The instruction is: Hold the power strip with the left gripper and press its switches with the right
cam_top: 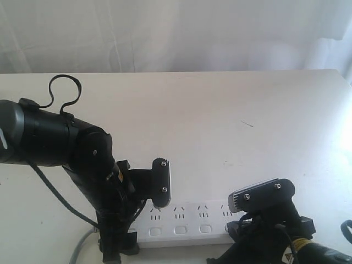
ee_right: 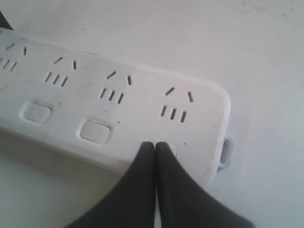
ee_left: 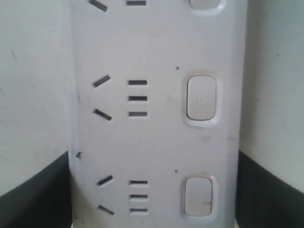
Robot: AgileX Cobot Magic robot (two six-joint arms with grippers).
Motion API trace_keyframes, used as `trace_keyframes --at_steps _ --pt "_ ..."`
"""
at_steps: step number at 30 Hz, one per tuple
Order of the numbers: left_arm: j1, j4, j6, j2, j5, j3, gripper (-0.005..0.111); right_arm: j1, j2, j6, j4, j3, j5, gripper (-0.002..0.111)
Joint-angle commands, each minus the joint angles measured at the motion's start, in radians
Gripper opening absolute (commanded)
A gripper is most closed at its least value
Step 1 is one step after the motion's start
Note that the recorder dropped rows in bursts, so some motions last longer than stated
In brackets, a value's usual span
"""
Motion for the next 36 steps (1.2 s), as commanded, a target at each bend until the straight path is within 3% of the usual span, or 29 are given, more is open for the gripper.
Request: trace_keyframes --at_steps 1,8,15,36 --pt "0.001 0.076 0.022 0.057 0.118 0.044 0.0 -0.002 0.037 0.03 -0.004 0.003 -0.05 0.0" --pt "0.001 0.076 0.022 0.057 0.115 0.044 0.0 -0.002 0.04 0.048 -0.021 0.002 -0.121 0.0" --pt "0.001 0.076 0.022 0.057 0.114 0.044 0.0 -0.002 0.04 0.12 -0.091 -0.001 -0.091 0.0" --pt "0.001 0.076 0.02 0.057 0.122 0.044 0.0 -0.002 0.04 0.114 -0.054 0.001 -0.073 0.0"
